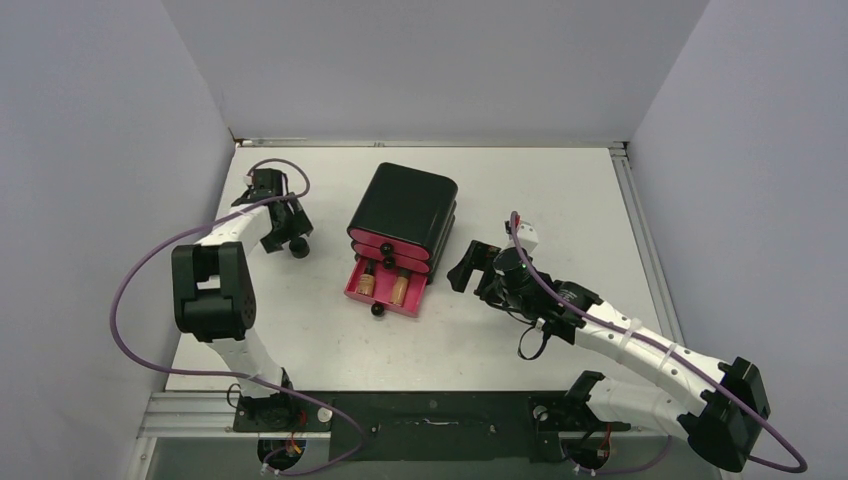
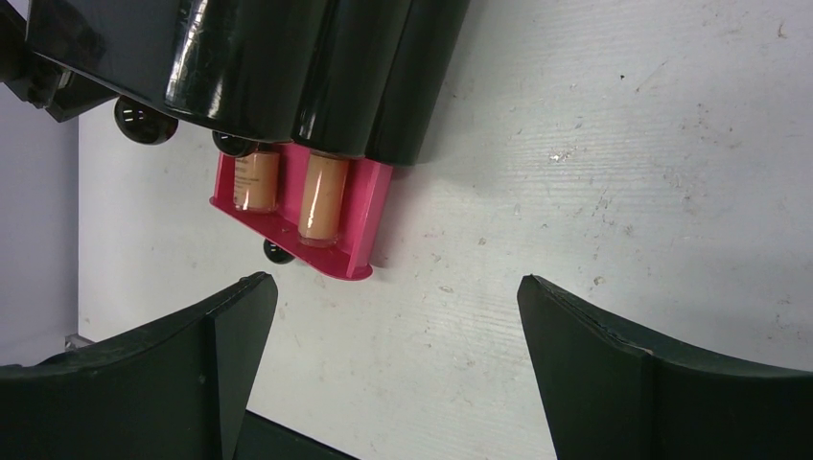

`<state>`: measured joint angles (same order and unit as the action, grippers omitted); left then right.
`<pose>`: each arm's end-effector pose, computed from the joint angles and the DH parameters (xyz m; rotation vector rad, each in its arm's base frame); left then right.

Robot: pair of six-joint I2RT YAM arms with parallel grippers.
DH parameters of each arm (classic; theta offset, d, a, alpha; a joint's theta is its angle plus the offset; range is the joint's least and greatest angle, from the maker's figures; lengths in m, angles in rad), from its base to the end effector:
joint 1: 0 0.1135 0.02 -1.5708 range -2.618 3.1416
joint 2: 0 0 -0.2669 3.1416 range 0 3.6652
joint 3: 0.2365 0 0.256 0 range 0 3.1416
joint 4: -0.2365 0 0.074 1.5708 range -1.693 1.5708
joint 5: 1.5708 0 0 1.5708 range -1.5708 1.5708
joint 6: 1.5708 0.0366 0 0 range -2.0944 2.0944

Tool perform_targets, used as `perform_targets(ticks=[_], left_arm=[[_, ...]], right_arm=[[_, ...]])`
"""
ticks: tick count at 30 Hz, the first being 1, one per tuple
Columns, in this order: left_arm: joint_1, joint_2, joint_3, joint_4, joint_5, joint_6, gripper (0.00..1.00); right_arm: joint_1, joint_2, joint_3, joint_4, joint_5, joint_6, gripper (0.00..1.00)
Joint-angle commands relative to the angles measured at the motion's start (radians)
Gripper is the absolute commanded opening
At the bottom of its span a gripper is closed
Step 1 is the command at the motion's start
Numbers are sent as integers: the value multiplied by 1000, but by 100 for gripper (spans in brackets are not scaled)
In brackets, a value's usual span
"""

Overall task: Organize the makeup
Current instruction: Pick up the makeup from the center of the board.

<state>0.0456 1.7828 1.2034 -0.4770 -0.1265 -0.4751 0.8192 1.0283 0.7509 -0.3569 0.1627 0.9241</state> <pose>0.3709 0.0215 0.1923 -0.7147 2.5137 0.0152 0.1591 0.1616 0.2664 0.2162 2.3012 0.7728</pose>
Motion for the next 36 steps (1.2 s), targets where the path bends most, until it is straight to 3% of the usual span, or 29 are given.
perform_targets(ticks=[1,6,11,14,15,17,18,29,36], left_arm=[[-28,22,10,13,4,22,65],[-5,36,19,1,16,30,51],[-3,59,38,-12,19,46,52],[-3,99,55,-35,40,54,47],[-3,109,58,-43,46,56,43],[-3,114,61,-47,53,56,25],[-3,105,53,-40,53,56,23],[-29,27,-6,-25,45,62,20],[-38,-121,-186,53,105,-5,17]], right_arm=[[-10,18,28,3,-12,-8,94],[-14,10,29,-18,-14,-8,94],[-23,2,9,-5,-19,-4,94],[-30,8,19,-16,-28,-10,94],[-32,10,24,-21,-28,-11,94],[-37,12,29,-30,-32,-13,94],[-38,11,31,-34,-31,-13,94],[-46,-9,8,-27,-36,6,94],[-49,15,24,-32,-54,1,94]])
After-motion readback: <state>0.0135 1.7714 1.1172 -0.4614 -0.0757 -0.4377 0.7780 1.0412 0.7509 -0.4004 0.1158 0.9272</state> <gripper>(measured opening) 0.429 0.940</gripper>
